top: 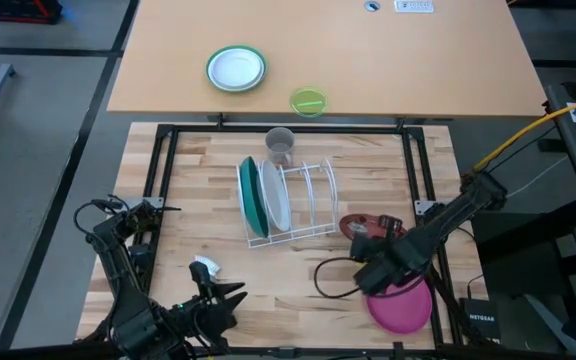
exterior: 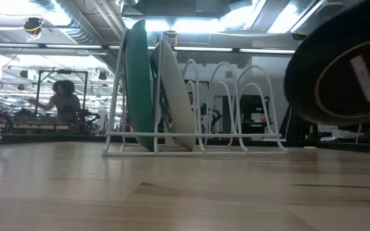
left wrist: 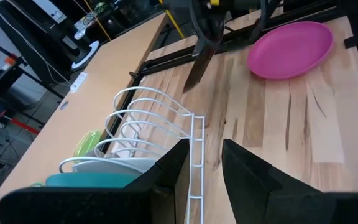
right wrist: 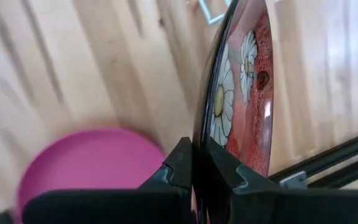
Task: Sort dishes
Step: Put the red plate into the dish rack
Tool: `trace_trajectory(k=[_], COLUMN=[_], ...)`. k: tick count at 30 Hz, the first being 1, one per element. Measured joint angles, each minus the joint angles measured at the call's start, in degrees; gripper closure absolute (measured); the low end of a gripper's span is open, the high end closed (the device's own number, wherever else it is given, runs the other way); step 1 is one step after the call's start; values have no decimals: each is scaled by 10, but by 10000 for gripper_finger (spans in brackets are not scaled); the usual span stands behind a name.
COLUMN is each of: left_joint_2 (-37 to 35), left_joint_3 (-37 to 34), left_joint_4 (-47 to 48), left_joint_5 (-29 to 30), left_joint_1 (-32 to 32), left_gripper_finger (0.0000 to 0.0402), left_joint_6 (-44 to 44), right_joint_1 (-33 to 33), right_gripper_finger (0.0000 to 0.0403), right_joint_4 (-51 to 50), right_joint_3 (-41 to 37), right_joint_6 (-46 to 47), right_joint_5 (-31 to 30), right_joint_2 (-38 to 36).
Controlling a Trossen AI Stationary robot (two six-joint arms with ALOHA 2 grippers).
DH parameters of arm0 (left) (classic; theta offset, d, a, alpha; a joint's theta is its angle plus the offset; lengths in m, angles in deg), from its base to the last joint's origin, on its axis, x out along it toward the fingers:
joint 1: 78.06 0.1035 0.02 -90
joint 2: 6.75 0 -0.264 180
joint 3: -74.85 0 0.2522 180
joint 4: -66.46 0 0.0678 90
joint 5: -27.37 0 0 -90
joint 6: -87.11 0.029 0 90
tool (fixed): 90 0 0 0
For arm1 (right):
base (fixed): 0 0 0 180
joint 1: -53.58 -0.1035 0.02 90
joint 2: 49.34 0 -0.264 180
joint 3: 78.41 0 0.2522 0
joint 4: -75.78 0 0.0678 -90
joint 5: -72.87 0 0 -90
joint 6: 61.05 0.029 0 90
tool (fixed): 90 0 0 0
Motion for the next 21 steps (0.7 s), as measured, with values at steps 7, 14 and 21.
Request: trace_trajectory(k=[7,14,21], left_joint_2=[0,0,0], left_joint_3=[0,0,0], left_joint_4=[0,0,0], left_joint_5=[0,0,0], left_joint_1=[0,0,0], left_gripper_finger=[318,318,318], left_joint_6=[-18,-24,-24], right_joint_1=[0,0,0], right_gripper_finger=[385,385,385], right_joint_4=[18,133,246], right_joint_3=[0,0,0], right_joint_6=[5,14,-19], right_joint_5=[55,31,-30], right_joint_2=[-71,-110,-113])
